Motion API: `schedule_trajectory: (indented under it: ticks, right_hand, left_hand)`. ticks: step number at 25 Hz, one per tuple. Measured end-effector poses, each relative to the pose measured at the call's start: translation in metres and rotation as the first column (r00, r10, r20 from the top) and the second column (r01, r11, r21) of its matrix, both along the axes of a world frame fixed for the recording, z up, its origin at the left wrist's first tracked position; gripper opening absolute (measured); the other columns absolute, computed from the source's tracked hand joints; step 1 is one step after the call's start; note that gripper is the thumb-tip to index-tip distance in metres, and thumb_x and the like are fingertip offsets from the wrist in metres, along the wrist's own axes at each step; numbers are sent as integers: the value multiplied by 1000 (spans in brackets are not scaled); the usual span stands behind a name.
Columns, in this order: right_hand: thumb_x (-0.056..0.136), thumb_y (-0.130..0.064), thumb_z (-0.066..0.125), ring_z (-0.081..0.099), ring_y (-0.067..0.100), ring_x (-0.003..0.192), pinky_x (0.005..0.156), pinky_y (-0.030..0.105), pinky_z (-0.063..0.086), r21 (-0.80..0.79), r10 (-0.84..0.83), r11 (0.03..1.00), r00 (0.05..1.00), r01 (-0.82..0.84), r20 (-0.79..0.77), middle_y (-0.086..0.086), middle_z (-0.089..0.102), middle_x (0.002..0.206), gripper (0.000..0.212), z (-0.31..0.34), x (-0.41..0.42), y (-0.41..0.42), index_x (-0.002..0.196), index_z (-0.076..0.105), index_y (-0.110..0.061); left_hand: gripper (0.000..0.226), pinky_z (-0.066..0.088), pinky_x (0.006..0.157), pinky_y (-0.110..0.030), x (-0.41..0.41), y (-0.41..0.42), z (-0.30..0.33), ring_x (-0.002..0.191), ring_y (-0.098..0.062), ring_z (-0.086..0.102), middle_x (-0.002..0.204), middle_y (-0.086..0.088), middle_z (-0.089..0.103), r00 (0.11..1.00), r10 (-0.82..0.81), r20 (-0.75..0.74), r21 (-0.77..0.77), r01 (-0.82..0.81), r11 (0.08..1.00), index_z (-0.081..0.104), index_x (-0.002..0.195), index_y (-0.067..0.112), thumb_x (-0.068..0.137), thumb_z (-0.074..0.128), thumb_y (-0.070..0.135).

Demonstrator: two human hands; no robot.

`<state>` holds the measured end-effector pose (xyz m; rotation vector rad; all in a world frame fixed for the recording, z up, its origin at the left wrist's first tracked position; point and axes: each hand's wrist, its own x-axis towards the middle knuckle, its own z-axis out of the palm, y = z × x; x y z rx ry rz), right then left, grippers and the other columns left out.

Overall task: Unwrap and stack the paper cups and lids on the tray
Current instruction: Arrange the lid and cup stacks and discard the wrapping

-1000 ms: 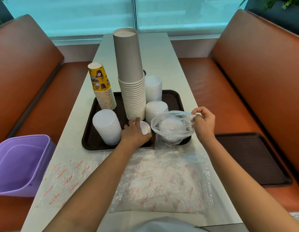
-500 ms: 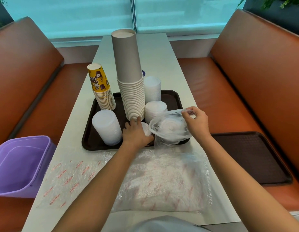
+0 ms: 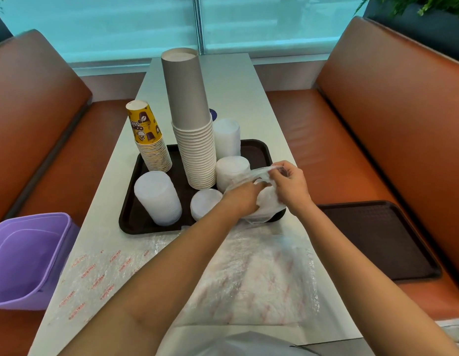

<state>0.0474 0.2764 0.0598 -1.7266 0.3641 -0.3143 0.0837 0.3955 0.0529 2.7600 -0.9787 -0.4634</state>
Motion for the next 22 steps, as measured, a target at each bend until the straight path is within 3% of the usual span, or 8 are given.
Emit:
schedule_trajectory:
  ticks: [3,7,15,20,22]
  right_hand:
    - [91,-5,54,49,3,56,54,18,39,11,28,1000,1000,-28,-4,-2,56,67,23,1,-3,0,73,58,-20]
    - [89,-3,54,54,16,71,70,30,45,18,-1,1000,1000,1,14,-1,59,70,25,0,-3,-4,72,58,-20]
    - [90,-3,53,53,16,71,71,33,45,30,-30,999,999,28,37,-1,59,70,25,1,-2,-8,72,58,-20]
    - [89,-3,54,53,17,71,72,33,45,19,-42,999,999,41,35,-2,58,69,25,0,1,-8,70,57,-20]
    - [89,-5,54,51,16,70,69,29,43,8,-43,999,999,43,20,-2,57,69,24,1,1,-8,69,55,-19]
  left_hand:
    - [68,29,110,-37,5,-8,-4,137,-26,30,153,-8,25,999,-16,46,75,13,997,22,147,16,89,57,16]
    - [68,33,108,-38,9,-7,-5,133,-26,38,144,-6,40,1000,5,-7,-14,-5,1000,26,144,16,85,60,17]
    - [60,37,105,-35,7,-1,14,129,-23,41,141,-5,43,999,37,-32,-76,-39,996,38,138,16,84,65,14]
    - [47,42,95,-31,-5,2,32,119,-23,50,133,-6,52,997,20,-76,-79,-26,997,46,134,13,88,53,10]
    - [40,44,89,-30,-15,9,43,113,-25,53,128,-8,55,997,51,-55,-146,-58,988,50,129,12,89,50,8]
